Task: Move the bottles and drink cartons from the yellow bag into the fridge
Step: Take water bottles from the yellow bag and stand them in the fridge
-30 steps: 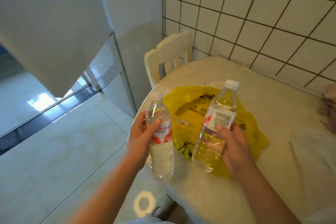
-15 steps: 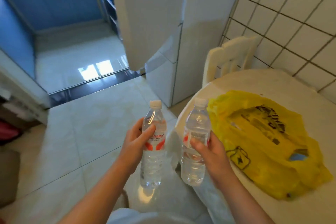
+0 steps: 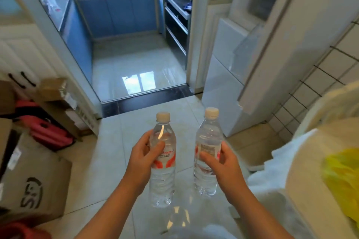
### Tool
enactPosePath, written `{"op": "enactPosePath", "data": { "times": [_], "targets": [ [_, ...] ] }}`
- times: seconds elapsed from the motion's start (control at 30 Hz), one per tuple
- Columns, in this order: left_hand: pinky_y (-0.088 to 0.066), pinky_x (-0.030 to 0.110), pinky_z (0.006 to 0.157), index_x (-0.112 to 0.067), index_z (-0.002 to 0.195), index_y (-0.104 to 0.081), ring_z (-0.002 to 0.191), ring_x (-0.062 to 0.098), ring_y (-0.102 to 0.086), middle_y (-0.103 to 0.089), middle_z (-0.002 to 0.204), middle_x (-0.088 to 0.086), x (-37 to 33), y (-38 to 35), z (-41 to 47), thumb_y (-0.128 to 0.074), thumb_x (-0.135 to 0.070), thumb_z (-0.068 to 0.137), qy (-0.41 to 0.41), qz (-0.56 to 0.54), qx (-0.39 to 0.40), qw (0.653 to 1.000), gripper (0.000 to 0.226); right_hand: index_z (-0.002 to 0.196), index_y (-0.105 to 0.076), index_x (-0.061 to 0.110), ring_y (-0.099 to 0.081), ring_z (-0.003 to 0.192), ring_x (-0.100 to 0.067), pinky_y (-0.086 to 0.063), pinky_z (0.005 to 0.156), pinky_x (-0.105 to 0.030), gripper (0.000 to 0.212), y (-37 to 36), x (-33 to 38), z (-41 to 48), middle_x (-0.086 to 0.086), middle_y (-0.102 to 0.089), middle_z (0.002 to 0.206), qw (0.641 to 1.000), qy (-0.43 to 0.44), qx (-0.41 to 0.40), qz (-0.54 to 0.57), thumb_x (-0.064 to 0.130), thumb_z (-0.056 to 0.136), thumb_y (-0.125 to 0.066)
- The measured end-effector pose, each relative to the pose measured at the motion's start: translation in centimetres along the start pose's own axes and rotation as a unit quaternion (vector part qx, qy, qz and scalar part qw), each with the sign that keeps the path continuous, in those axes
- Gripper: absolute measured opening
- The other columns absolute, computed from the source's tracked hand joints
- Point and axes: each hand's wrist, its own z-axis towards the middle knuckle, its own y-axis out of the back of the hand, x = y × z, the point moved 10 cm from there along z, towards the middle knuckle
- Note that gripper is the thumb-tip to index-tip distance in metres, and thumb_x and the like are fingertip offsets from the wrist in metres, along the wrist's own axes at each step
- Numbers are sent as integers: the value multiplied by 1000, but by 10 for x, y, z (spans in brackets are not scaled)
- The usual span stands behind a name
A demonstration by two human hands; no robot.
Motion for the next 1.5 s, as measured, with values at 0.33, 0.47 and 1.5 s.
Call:
{"op": "enactPosePath", "data": {
  "times": [0.33,0.47,1.5],
  "targets": [
    [-58,28,70,-14,122,-58,91,25,-72,-73,103,5,-17,101,127,-60,-32,82,-4,0,-60,998,44,113,-60,24,-70,95,-12,-58,85,-31,33,-126,32,144,4,-72,105,999,10,37,-36,23,82,-75],
    [-58,28,70,-14,121,-58,90,27,-72,-73,100,6,-27,116,202,-61,-30,82,-5,-13,-60,998,43,111,-61,24,-69,92,-7,-56,74,-21,31,-159,50,215,7,-71,101,998,28,45,-40,23,83,-74],
    [-56,35,75,-8,125,-57,94,27,-71,-72,103,9,-93,-81,691,-73,-39,71,23,-33,393,919,64,119,-61,23,-69,99,-15,-55,94,-44,45,-78,161,541,4,-72,106,915,26,-404,10,35,80,-78]
  ]
}}
